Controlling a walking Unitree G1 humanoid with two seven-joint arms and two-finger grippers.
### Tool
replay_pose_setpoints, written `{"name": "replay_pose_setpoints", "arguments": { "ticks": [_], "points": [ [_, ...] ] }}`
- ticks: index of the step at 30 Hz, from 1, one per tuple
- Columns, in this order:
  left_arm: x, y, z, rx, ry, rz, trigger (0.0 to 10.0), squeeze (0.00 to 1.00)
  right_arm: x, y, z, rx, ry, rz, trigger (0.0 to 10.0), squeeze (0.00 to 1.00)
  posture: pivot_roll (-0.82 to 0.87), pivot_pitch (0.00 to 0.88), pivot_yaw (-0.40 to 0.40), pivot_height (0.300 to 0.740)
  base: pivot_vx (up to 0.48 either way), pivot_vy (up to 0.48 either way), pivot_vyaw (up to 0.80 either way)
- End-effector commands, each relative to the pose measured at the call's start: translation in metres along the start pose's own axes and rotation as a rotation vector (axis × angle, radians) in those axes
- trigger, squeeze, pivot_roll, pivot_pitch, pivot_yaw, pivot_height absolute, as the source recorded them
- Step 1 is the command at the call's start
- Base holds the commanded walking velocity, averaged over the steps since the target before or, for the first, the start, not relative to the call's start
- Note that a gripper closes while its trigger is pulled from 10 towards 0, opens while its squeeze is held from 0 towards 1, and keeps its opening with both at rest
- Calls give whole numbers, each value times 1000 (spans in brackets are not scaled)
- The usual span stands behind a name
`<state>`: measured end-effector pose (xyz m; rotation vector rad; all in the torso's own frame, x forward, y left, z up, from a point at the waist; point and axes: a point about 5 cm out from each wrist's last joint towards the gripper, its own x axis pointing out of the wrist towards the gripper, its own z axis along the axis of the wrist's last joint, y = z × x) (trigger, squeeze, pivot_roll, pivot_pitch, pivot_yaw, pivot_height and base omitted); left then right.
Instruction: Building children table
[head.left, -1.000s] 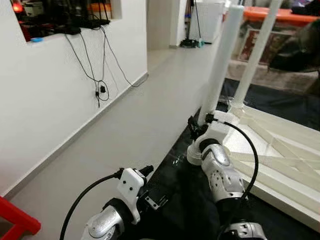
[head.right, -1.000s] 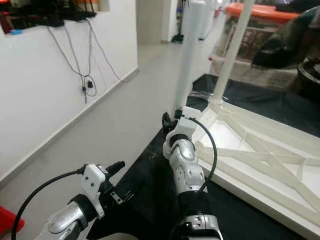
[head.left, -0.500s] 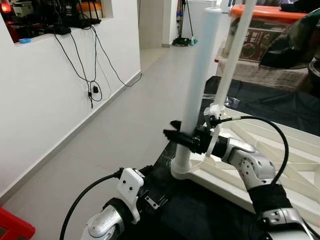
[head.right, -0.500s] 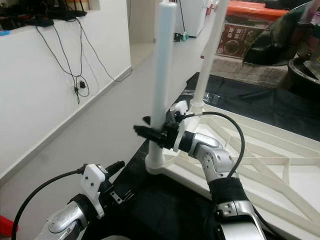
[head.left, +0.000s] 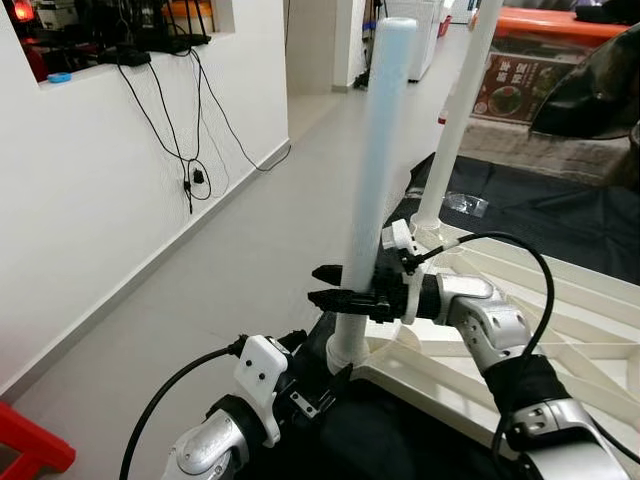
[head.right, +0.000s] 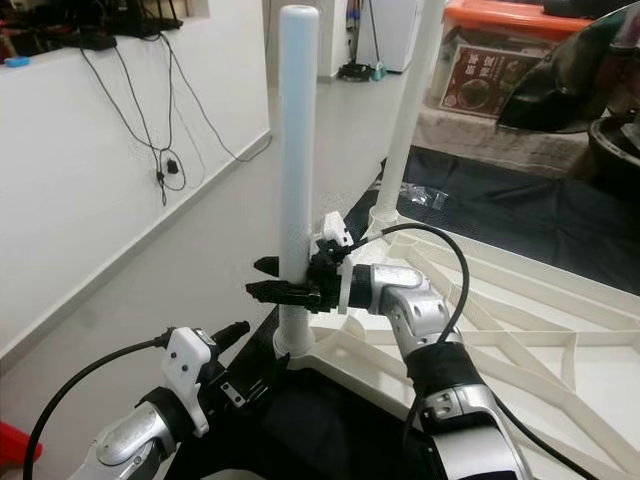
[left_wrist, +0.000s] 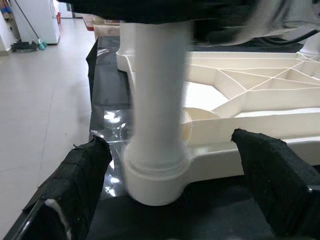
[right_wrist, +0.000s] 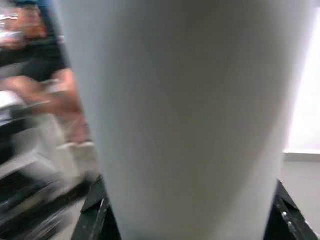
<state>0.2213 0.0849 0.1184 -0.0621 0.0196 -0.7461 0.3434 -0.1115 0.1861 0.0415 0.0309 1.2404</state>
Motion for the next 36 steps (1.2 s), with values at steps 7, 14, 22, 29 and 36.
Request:
{"name": "replay_pose_setpoints", "arguments": {
  "ticks": [7, 14, 22, 29, 36],
  "points": [
    [-2, 1, -2, 6, 14, 1, 10000, 0, -28, -51, -15, 74, -41, -1054, 0, 0, 60, 42, -9, 740, 0, 0, 0],
    [-2, 1, -3, 7, 16, 1, 10000, 0, -65, -31, -34, 167, -34, -1610, 0, 0, 62, 37, -14, 740, 0, 0, 0],
    [-2, 0, -3, 6, 17, -1, 10000, 0, -54, -8, -37, 246, -74, -1745, 4549, 0, 58, 32, -12, 740, 0, 0, 0],
    [-2, 2, -4, 9, 22, -7, 10000, 0, -7, -16, -18, 229, -256, -1304, 10000, 1000, 99, 16, -7, 740, 0, 0, 0],
    [-2, 2, -4, 6, 22, -3, 10000, 0, 9, 15, -12, 157, -173, -450, 10000, 0, 96, 10, -13, 740, 0, 0, 0]
  ]
}}
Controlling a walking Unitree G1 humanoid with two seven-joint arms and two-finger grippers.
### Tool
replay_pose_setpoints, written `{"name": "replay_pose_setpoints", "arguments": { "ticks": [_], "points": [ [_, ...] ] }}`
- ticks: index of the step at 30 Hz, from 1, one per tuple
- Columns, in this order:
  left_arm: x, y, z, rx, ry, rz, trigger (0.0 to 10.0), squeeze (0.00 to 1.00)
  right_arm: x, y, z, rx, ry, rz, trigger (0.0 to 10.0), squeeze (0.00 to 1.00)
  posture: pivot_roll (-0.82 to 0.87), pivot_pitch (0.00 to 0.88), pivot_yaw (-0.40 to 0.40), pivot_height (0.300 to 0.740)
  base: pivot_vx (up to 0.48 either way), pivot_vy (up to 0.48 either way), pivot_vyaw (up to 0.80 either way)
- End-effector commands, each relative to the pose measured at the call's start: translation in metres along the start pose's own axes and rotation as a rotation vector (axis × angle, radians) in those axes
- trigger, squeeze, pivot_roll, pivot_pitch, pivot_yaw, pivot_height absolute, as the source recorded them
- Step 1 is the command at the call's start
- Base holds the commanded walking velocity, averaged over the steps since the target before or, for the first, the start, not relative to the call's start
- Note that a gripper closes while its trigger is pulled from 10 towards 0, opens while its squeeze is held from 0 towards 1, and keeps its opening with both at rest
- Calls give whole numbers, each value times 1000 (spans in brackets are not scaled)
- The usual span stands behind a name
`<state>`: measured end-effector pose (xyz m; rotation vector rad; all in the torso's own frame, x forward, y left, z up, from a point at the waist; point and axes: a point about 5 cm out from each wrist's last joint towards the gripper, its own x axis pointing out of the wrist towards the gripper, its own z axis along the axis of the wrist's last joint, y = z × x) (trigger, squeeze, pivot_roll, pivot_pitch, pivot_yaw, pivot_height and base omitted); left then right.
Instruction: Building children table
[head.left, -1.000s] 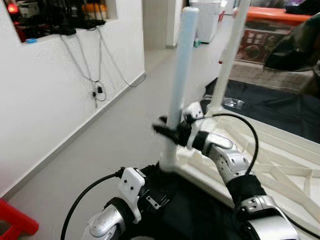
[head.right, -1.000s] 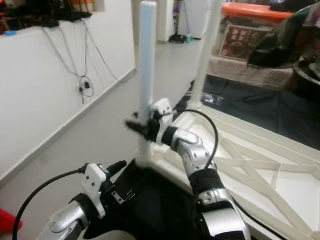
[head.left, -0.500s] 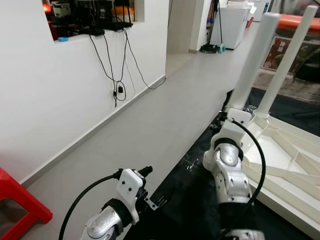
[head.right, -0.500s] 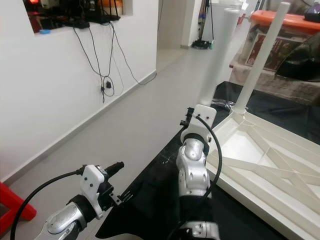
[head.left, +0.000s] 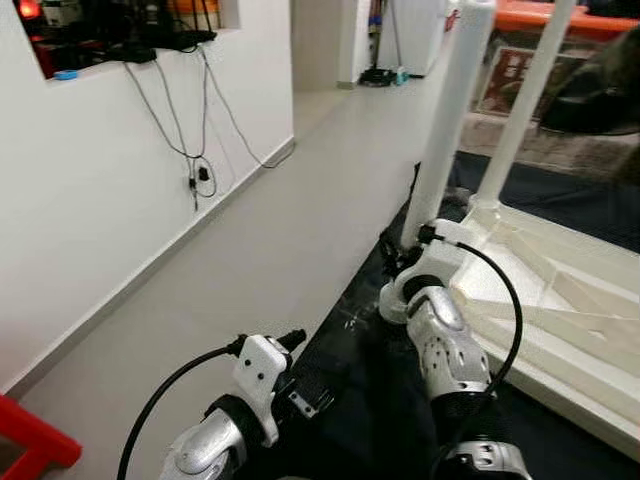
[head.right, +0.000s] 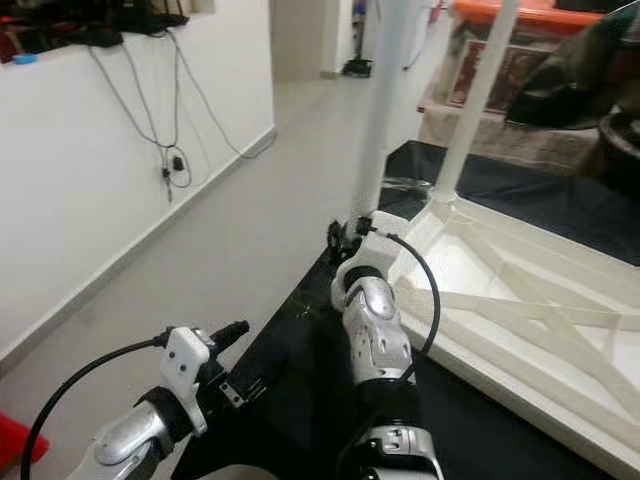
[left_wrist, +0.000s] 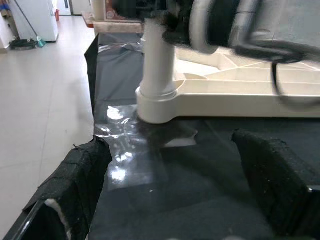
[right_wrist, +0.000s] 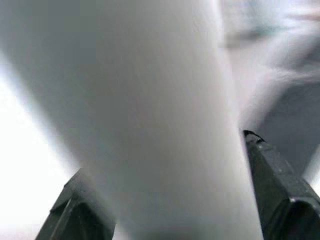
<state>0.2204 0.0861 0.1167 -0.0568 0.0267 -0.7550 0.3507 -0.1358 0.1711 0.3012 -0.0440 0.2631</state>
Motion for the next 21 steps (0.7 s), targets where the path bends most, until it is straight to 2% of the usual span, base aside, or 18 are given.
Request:
{"name": "replay_pose_setpoints", "arguments": {
  "ticks": [1, 2, 3, 4, 7, 8, 11, 14, 15, 16, 17, 19, 21],
  "points": [
    [-1, 2, -3, 4, 13, 6, 10000, 0, -9, 41, -7, -7, 109, 504, 10000, 0, 96, 10, -13, 740, 0, 0, 0],
    [-1, 2, -3, 4, 13, 6, 10000, 0, -9, 41, -7, -7, 109, 504, 10000, 0, 96, 10, -13, 740, 0, 0, 0],
    [0, 1, -3, 2, 13, 4, 10000, 0, -26, 40, -4, -17, 197, 780, 10000, 0, 100, 10, -17, 740, 0, 0, 0],
    [0, 1, -3, 2, 13, 4, 10000, 0, -26, 40, -4, -17, 197, 780, 10000, 0, 100, 10, -17, 740, 0, 0, 0],
    [0, 1, -2, 1, 12, 5, 10000, 0, -38, 37, 9, -7, 246, 982, 10000, 0, 103, 15, -20, 740, 0, 0, 0],
    [0, 1, -2, 1, 12, 5, 10000, 0, -38, 37, 9, -7, 246, 982, 10000, 0, 103, 15, -20, 740, 0, 0, 0],
    [0, 2, -2, -2, 10, 13, 10000, 0, -38, 33, 19, -10, 253, 1112, 10000, 0, 101, 17, -19, 740, 0, 0, 0],
    [0, 2, -2, -2, 9, 14, 10000, 0, -38, 33, 17, -37, 275, 1148, 10000, 0, 101, 17, -19, 740, 0, 0, 0],
    [0, 2, -2, -2, 10, 14, 10000, 0, -38, 33, 14, -62, 296, 1160, 7059, 0, 107, 20, -20, 740, 0, 0, 0],
    [0, 2, -2, -2, 10, 14, 10000, 0, -38, 33, 14, -62, 296, 1160, 7059, 0, 107, 20, -20, 740, 0, 0, 0],
    [0, 2, -2, -2, 10, 14, 10000, 0, -38, 32, 10, -86, 331, 1178, 0, 0, 107, 21, -19, 740, 0, 0, 0],
    [0, 3, -2, -2, 10, 15, 10000, 0, -38, 30, -1, -169, 391, 1173, 0, 0, 108, 20, -18, 740, 0, 0, 0],
    [0, 3, -2, -2, 10, 15, 10000, 0, -38, 29, -4, -205, 411, 1165, 0, 0, 109, 21, -17, 740, 0, 0, 0]
  ]
}}
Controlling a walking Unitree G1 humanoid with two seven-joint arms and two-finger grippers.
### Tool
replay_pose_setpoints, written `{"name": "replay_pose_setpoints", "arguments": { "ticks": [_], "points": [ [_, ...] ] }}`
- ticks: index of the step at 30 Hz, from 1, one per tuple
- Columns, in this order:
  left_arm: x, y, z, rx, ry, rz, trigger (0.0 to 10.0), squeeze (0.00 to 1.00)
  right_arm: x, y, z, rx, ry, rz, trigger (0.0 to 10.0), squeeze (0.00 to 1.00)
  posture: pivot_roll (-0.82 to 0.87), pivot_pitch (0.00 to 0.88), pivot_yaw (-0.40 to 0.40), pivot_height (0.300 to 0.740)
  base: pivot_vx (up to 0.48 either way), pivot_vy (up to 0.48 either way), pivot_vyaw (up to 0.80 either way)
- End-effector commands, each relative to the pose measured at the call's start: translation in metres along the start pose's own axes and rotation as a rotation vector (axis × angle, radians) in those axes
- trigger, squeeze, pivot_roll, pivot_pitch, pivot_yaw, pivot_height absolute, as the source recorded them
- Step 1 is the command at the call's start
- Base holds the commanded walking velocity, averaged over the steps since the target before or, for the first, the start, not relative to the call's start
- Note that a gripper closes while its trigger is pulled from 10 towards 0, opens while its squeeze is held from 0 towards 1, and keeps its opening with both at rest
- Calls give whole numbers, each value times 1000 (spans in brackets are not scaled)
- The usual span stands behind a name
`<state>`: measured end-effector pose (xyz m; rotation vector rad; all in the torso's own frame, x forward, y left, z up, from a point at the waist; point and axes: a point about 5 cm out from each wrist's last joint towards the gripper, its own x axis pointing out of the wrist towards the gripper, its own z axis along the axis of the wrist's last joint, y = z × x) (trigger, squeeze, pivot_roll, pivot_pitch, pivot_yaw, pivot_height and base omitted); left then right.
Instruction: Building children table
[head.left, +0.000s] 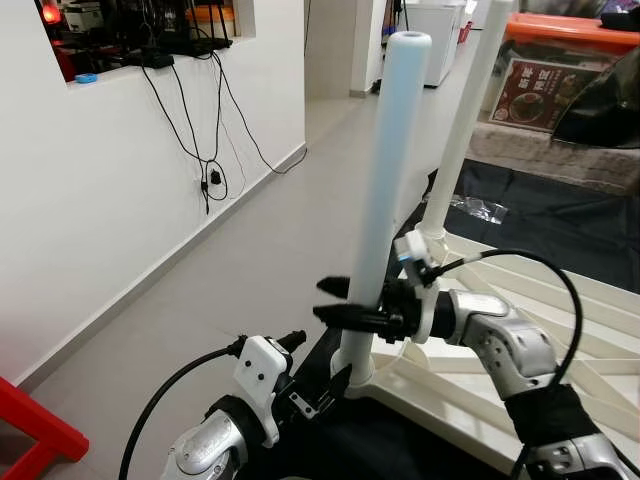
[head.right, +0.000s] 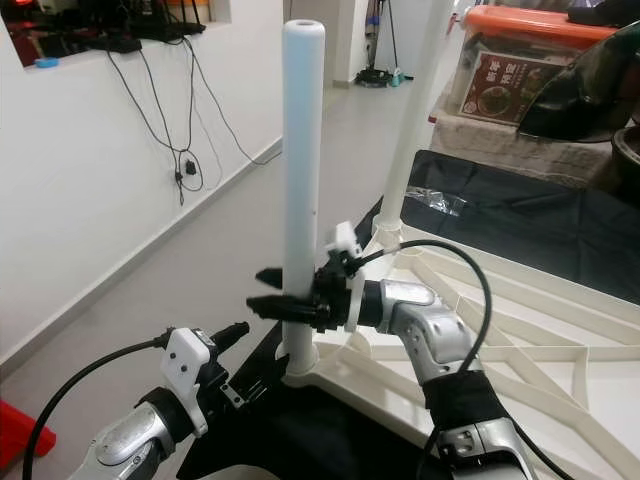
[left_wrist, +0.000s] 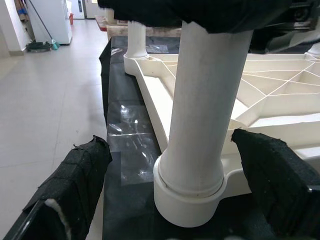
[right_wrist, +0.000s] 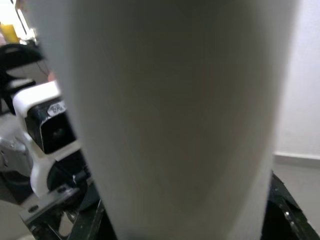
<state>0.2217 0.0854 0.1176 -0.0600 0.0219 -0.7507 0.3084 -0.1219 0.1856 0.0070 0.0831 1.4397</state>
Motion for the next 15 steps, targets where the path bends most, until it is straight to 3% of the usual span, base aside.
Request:
{"name": "replay_pose_setpoints", "arguments": {
  "ticks": [1, 4, 5, 6, 7, 8, 9, 10, 11, 13, 14, 15],
  "points": [
    [-2, 3, -3, -1, 16, 12, 10000, 0, 5, 0, -15, 12, 89, -12, 0, 0, 107, 20, -17, 740, 0, 0, 0],
    [-2, 3, -3, -1, 16, 12, 10000, 0, 6, -7, -14, -32, 80, -109, 0, 0, 105, 21, -15, 740, 0, 0, 0],
    [-2, 3, -3, 0, 17, 11, 10000, 0, 6, -19, -12, -39, 62, -269, 0, 0, 104, 21, -17, 740, 0, 0, 0],
    [-2, 3, -3, 0, 17, 11, 10000, 0, 6, -19, -12, -39, 62, -269, 0, 0, 104, 21, -17, 740, 0, 0, 0],
    [-2, 3, -3, 0, 16, 11, 10000, 0, 4, -33, -8, -60, 24, -464, 0, 0, 105, 21, -20, 740, 0, 0, 0],
    [-2, 3, -3, 0, 16, 11, 10000, 0, 4, -33, -8, -60, 24, -464, 0, 0, 105, 21, -20, 740, 0, 0, 0],
    [-2, 3, -3, 0, 16, 12, 10000, 0, -4, -48, -4, -25, -36, -704, 0, 0, 103, 25, -18, 740, 0, 0, 0],
    [-2, 3, -3, 0, 16, 12, 10000, 0, -4, -48, -4, -25, -36, -704, 0, 0, 103, 25, -18, 740, 0, 0, 0],
    [-2, 3, -3, -1, 16, 13, 10000, 0, -18, -60, -3, 18, -93, -949, 0, 0, 101, 26, -16, 740, 0, 0, 0],
    [-2, 3, -3, -1, 18, 10, 10000, 0, -45, -63, -10, 78, -130, -1401, 0, 0, 93, 25, -7, 740, 0, 0, 0],
    [-2, 3, -3, -1, 18, 10, 10000, 0, -45, -63, -10, 78, -130, -1401, 0, 0, 93, 25, -7, 740, 0, 0, 0],
    [-2, 4, -3, -1, 19, 8, 10000, 0, -52, -60, -13, 89, -132, -1528, 0, 0, 93, 25, -7, 740, 0, 0, 0]
  ]
}}
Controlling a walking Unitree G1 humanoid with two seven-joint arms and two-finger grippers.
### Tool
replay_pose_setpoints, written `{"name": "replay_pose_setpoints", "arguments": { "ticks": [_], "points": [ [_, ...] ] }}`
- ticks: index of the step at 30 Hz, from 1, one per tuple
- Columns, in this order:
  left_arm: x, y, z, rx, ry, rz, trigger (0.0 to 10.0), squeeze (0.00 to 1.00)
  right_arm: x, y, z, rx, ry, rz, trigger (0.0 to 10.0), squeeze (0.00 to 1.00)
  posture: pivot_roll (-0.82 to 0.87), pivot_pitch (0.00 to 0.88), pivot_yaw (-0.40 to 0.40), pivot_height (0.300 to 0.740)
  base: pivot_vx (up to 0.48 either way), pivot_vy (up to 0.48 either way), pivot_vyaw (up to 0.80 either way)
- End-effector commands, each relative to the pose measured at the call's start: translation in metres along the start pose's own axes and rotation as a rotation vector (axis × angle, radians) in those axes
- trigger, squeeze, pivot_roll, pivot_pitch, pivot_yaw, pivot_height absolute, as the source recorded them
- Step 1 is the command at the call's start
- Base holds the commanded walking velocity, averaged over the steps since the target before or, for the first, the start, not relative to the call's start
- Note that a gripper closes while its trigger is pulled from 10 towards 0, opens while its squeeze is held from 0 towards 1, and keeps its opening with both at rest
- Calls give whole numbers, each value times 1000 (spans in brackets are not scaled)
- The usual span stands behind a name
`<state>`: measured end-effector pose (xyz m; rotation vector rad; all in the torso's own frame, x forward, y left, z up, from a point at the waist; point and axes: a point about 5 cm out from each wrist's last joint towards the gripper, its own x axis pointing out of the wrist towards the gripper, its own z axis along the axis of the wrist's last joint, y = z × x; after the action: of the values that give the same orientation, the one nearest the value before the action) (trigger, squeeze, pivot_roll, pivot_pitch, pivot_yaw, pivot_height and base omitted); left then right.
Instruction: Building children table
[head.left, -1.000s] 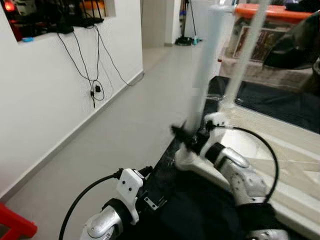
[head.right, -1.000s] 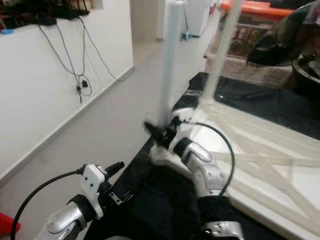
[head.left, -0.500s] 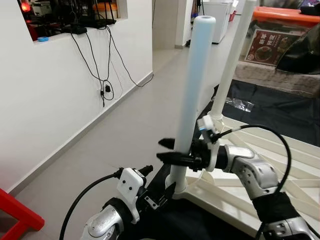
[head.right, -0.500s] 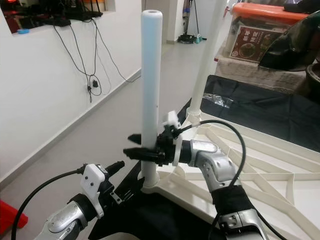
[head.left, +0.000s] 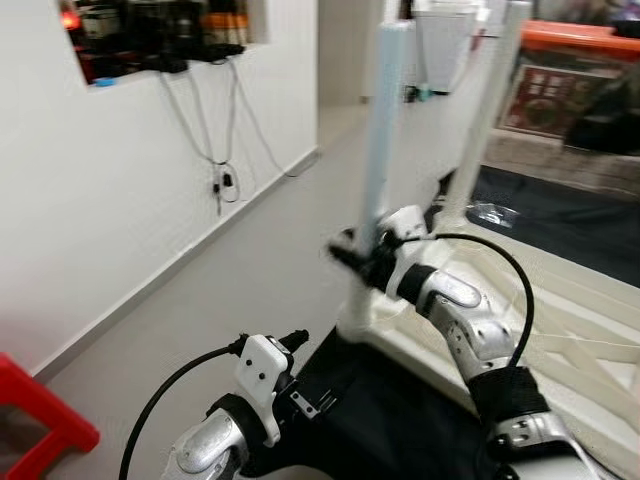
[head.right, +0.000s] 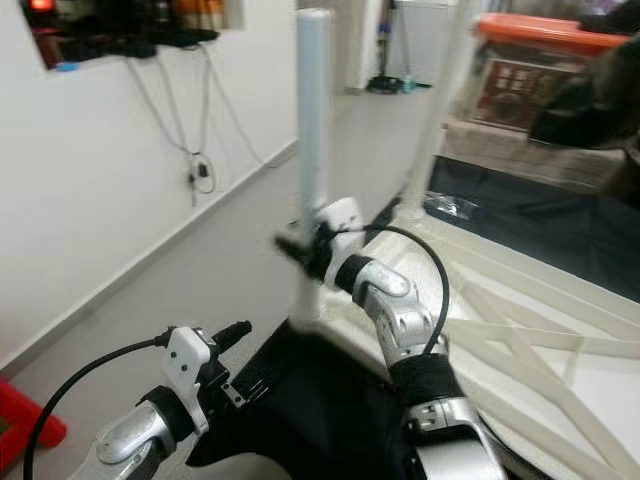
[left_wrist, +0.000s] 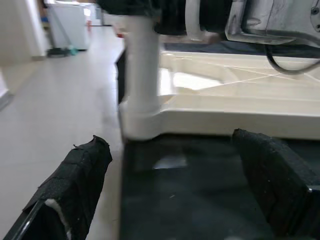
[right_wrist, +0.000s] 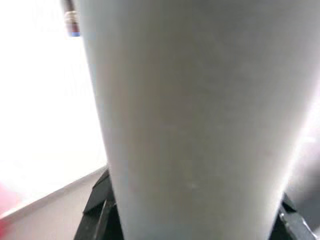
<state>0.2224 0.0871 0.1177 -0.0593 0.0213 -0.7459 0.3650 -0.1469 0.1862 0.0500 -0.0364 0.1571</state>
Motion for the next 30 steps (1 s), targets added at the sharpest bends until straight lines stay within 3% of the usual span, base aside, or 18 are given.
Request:
{"name": "replay_pose_setpoints", "arguments": {
  "ticks": [1, 2, 6, 12, 13, 15, 16, 19, 20, 21, 22, 23, 24, 25, 26, 27, 28, 30],
  "points": [
    [-1, 2, -4, -2, 20, 0, 10000, 0, -18, -37, -15, 68, 57, -362, 0, 0, 91, 24, -7, 740, 0, 0, 0],
    [-1, 2, -4, -2, 20, 0, 10000, 0, -18, -37, -15, 68, 57, -362, 0, 0, 91, 24, -7, 740, 0, 0, 0],
    [-1, 1, -3, 1, 18, 5, 10000, 0, -48, -41, -29, 115, 117, -731, 0, 0, 102, 26, -16, 740, 0, 0, 0],
    [-1, 2, -3, 1, 17, 9, 10000, 0, -46, -35, -30, 135, 138, -723, 0, 0, 100, 29, -17, 740, 0, 0, 0],
    [-1, 2, -3, 0, 17, 9, 10000, 0, -37, -25, -29, 164, 119, -653, 10000, 0, 95, 29, -14, 740, 0, 0, 0],
    [-1, 2, -3, 0, 17, 9, 10000, 0, -37, -25, -29, 164, 119, -653, 10000, 0, 95, 29, -14, 740, 0, 0, 0],
    [-1, 2, -3, 0, 17, 8, 10000, 0, -25, -9, -25, 231, 67, -486, 10000, 1000, 95, 26, -15, 740, 0, 0, 0],
    [-1, 2, -3, 0, 17, 8, 10000, 0, -25, -9, -25, 231, 67, -486, 10000, 1000, 95, 26, -15, 740, 0, 0, 0],
    [-1, 1, -3, -1, 17, 7, 10000, 0, -15, 5, -20, 289, 26, -349, 10000, 1000, 95, 26, -14, 740, 0, 0, 0],
    [-1, 1, -3, -1, 17, 7, 10000, 0, -15, 5, -20, 289, 26, -349, 10000, 1000, 95, 26, -14, 740, 0, 0, 0],
    [-1, 1, -3, -1, 17, 6, 10000, 0, -8, 13, -16, 322, -8, -227, 10000, 31, 93, 23, -15, 740, 0, 0, 0],
    [0, 1, -4, -2, 17, 6, 10000, 0, -5, 19, -12, 346, -25, -96, 10000, 0, 93, 20, -16, 740, 0, 0, 0],
    [0, 1, -4, -2, 17, 6, 10000, 0, -5, 19, -12, 346, -25, -96, 10000, 0, 93, 20, -16, 740, 0, 0, 0],
    [0, 1, -4, -3, 17, 5, 10000, 0, -6, 21, -9, 382, -18, 90, 10000, 0, 92, 20, -17, 740, 0, 0, 0],
    [0, 1, -4, -3, 17, 5, 10000, 0, -6, 21, -9, 382, -18, 90, 10000, 0, 92, 20, -17, 740, 0, 0, 0],
    [0, 1, -4, -4, 17, 5, 10000, 0, -10, 24, -5, 405, -16, 279, 10000, 0, 94, 18, -18, 740, 0, 0, 0],
    [0, 1, -4, -4, 17, 5, 10000, 0, -10, 24, -5, 405, -16, 279, 10000, 0, 94, 18, -18, 740, 0, 0, 0],
    [0, 1, -5, -5, 18, 3, 10000, 0, -31, 27, -1, 392, 21, 663, 10000, 0, 90, 8, -13, 740, 0, 0, 0]
  ]
}}
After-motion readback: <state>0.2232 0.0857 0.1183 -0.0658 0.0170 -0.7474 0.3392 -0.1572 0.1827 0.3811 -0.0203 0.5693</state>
